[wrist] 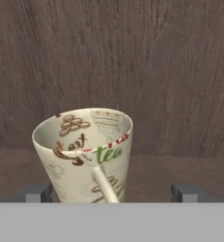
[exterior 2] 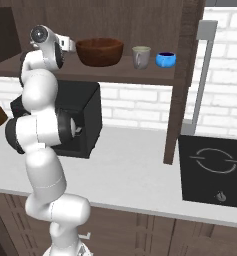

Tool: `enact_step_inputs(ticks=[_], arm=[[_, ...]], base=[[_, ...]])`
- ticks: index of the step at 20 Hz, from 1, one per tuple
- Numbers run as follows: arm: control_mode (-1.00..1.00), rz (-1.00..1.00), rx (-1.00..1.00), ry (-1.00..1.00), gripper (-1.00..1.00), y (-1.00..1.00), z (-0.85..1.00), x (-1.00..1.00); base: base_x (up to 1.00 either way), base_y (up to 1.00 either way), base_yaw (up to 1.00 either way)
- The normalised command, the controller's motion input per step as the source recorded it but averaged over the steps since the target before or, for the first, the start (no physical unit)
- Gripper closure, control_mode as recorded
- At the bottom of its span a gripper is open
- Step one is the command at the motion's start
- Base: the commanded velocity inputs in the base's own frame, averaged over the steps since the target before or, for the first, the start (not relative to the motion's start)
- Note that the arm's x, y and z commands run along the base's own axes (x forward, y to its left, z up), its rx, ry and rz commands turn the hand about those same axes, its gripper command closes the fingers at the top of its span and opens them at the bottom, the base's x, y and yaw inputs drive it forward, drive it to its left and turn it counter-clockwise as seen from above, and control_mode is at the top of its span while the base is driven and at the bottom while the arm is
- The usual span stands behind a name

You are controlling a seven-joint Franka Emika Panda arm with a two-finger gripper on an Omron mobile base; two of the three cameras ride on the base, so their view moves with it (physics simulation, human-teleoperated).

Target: Gather all objects into one cabinet and sort the glasses and bowls to opposite sides.

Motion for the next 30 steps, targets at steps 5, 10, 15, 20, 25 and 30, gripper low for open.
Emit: enact_step_inputs(ticks=[5, 10, 15, 20, 25, 30], arm=[[-1.00, 0.00, 0.00, 0.00, 1.00, 0.00, 0.00, 0.00], [-1.00, 0.00, 0.00, 0.00, 1.00, 0.00, 0.00, 0.00], [-1.00, 0.00, 0.00, 0.00, 1.00, 0.00, 0.00, 0.00], [-1.00, 0.00, 0.00, 0.00, 1.00, 0.00, 0.00, 0.00], [-1.00, 0.00, 0.00, 0.00, 1.00, 0.00, 0.00, 0.00], [-1.00, 0.00, 0.00, 0.00, 1.00, 0.00, 0.00, -0.05]], base=[[0.00, 0.00, 0.00], [0.00, 0.00, 0.00], [0.00, 0.00, 0.00], [0.00, 0.00, 0.00], [0.00, 0.00, 0.00], [0.00, 0.00, 0.00]])
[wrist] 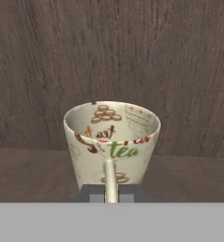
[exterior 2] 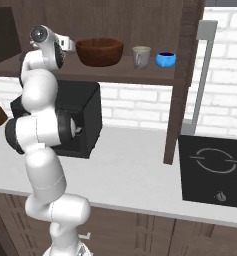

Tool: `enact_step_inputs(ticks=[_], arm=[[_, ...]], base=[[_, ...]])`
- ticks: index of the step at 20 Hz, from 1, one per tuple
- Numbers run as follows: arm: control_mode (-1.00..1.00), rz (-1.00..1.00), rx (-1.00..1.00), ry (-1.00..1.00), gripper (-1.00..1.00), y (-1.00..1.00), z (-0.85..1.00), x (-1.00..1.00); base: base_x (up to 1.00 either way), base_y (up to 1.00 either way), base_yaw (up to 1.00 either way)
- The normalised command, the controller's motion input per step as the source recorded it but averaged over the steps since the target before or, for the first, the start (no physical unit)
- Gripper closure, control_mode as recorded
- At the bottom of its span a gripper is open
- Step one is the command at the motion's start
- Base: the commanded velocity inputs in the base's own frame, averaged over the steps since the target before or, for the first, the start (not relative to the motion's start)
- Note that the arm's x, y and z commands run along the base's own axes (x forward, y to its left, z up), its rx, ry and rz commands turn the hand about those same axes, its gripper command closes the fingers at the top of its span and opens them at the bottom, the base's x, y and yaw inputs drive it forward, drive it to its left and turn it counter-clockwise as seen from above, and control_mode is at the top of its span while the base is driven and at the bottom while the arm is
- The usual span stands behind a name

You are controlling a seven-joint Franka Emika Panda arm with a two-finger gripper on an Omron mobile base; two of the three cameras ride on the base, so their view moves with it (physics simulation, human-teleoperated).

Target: Gather all objects into one cabinet and sort the glasses and bowls to opposite sides.

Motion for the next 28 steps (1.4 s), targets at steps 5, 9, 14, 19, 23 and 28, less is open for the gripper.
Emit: enact_step_inputs(ticks=[5, 9, 14, 19, 23, 28], arm=[[-1.00, 0.00, 0.00, -0.05, 1.00, 0.00, 0.04, -0.63], [-1.00, -0.02, 0.00, -0.04, 1.00, -0.03, 0.05, -0.95], [-1.00, -0.03, 0.00, -0.02, 1.00, -0.21, 0.00, -1.00], [-1.00, -0.05, 0.00, 0.00, 1.00, -0.32, 0.00, -1.00], [-1.00, -0.06, 0.00, 0.00, 1.00, -0.42, 0.04, -1.00], [-1.00, -0.15, 0.00, 0.00, 1.00, -0.56, 0.13, -0.98]], base=[[0.00, 0.00, 0.00], [0.00, 0.00, 0.00], [0.00, 0.00, 0.00], [0.00, 0.00, 0.00], [0.00, 0.00, 0.00], [0.00, 0.00, 0.00]])
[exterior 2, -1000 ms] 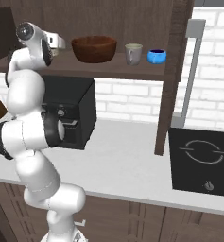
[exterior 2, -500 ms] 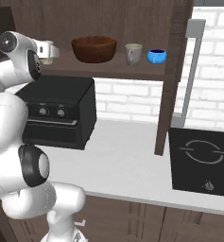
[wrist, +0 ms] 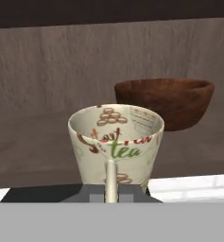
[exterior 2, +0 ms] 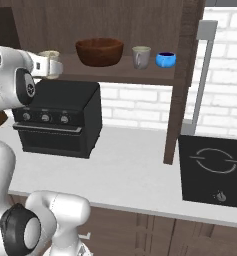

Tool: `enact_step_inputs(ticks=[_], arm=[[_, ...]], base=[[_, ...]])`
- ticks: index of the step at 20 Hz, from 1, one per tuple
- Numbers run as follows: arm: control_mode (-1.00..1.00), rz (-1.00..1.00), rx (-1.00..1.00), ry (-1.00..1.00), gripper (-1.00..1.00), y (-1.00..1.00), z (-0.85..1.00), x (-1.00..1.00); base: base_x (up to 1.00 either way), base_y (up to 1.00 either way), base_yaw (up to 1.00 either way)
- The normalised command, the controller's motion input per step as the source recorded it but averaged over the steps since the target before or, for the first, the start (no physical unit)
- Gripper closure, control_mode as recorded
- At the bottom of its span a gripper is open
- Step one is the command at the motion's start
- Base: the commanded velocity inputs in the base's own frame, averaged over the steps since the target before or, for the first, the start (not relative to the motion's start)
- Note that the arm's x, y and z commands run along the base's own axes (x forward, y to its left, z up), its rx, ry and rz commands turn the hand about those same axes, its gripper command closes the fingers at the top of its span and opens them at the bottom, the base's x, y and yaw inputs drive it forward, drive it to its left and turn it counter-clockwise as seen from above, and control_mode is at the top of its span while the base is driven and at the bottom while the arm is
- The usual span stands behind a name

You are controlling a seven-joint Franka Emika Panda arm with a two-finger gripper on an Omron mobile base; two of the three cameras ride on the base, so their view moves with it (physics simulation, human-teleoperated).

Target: Gather all objects into one cabinet and sort the glasses and bowls to opposite sides.

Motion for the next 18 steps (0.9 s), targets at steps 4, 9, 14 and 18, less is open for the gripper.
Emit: enact_step_inputs(ticks=[4, 9, 14, 18], arm=[[-1.00, -0.19, 0.00, 0.01, 1.00, -0.52, 0.15, -0.81], [-1.00, -0.22, 0.00, 0.07, 1.00, -0.65, 0.20, -0.12], [-1.00, -0.16, 0.00, 0.09, 1.00, -0.76, 0.16, 0.00], [-1.00, -0.18, 0.00, 0.10, 1.00, -0.73, 0.10, 0.00]], base=[[0.00, 0.00, 0.00], [0.00, 0.00, 0.00], [0.00, 0.00, 0.00], [0.00, 0.00, 0.00]])
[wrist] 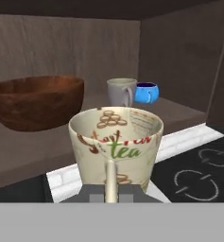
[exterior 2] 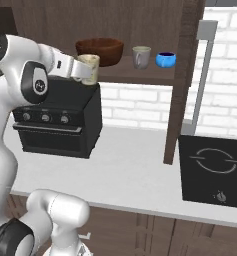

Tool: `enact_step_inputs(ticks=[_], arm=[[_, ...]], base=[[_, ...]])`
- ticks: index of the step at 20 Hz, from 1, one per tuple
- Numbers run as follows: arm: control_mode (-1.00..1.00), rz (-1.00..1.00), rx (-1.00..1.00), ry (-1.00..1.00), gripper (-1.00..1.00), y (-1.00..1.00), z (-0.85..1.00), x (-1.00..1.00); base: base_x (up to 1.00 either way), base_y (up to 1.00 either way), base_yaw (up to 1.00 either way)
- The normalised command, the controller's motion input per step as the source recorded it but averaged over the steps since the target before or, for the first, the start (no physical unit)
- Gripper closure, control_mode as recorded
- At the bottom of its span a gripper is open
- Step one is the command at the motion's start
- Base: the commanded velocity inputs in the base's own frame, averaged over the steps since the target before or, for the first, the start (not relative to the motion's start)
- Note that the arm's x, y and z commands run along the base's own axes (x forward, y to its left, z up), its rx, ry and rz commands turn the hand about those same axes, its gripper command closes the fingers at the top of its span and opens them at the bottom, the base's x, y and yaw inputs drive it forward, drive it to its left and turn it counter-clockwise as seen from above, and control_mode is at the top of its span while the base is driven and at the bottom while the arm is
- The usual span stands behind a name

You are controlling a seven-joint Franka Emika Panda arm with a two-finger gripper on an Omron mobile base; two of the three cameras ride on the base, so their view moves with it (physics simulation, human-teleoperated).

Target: Gather all objects into one cabinet and sort the glasses and bowls to opposite sides.

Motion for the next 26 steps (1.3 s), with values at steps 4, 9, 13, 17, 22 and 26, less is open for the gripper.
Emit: enact_step_inputs(ticks=[4, 9, 13, 17, 22, 26], arm=[[-1.00, -0.19, 0.00, 0.11, 1.00, -0.72, 0.04, 0.00], [-1.00, -0.17, 0.00, 0.07, 1.00, -0.63, 0.00, 0.00], [-1.00, -0.05, 0.00, 0.00, 1.00, -0.34, 0.00, 0.21], [-1.00, 0.00, 0.00, 0.00, 1.00, -0.21, 0.00, 0.45], [-1.00, 0.00, 0.00, 0.00, 1.00, -0.33, 0.00, 0.60], [-1.00, 0.00, 0.00, 0.00, 1.00, -0.36, 0.00, 0.51]], base=[[0.00, 0.00, 0.00], [0.00, 0.00, 0.00], [0.00, 0.00, 0.00], [0.00, 0.00, 0.00], [0.00, 0.00, 0.00], [0.00, 0.00, 0.00]])
